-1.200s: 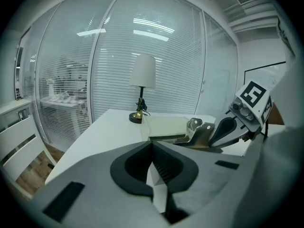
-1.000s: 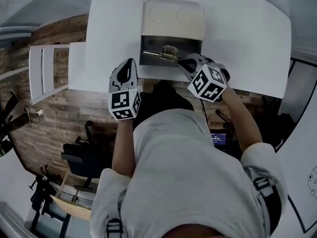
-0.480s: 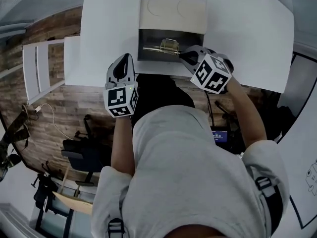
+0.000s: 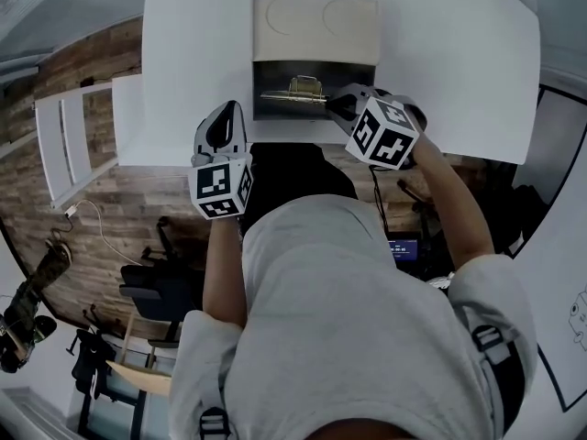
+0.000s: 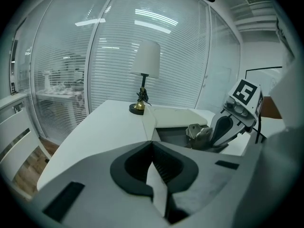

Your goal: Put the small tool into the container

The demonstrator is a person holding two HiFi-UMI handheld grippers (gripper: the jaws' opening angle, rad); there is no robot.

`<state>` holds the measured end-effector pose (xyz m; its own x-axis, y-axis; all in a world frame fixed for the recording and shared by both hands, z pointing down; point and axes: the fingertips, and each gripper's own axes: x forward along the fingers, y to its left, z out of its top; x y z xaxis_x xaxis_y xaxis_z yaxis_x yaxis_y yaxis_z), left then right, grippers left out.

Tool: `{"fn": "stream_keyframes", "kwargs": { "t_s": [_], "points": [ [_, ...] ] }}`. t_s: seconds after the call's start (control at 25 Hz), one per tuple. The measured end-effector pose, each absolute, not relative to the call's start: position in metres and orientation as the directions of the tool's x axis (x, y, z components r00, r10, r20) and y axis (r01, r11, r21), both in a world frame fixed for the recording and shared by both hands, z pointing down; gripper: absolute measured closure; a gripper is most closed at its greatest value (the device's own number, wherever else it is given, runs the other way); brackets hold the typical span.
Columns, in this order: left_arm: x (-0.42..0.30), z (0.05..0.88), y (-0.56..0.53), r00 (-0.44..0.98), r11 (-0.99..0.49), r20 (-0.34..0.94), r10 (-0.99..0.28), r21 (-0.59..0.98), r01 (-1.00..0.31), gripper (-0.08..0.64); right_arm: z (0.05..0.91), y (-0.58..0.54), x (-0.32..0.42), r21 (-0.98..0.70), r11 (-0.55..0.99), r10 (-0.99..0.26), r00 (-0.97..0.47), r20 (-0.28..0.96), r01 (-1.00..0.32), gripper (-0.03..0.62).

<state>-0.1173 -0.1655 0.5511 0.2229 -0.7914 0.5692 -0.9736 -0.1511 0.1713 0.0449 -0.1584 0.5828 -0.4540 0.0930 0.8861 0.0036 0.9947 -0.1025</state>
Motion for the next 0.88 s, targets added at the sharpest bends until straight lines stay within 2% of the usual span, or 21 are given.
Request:
{"fn": "stream_keyframes", "kwargs": {
  "t_s": [0.6, 0.88],
  "points": [
    [-0.103, 0.546, -0.175, 0.276, -0.212, 0.574, -0.771, 0.178, -0.961, 0.538, 0.588, -0.159, 0.046, -0.162, 0.987, 0.144, -0.405, 0.903, -0.009, 0.568],
    [-0.101, 0.547, -0.172, 0.285, -0.223, 0.574, -0.768, 0.178, -0.958, 0.538, 0.593, -0.158, 0.048, -0.150, 0.988, 0.131, -0.386, 0.913, -0.020, 0.566]
  ]
}}
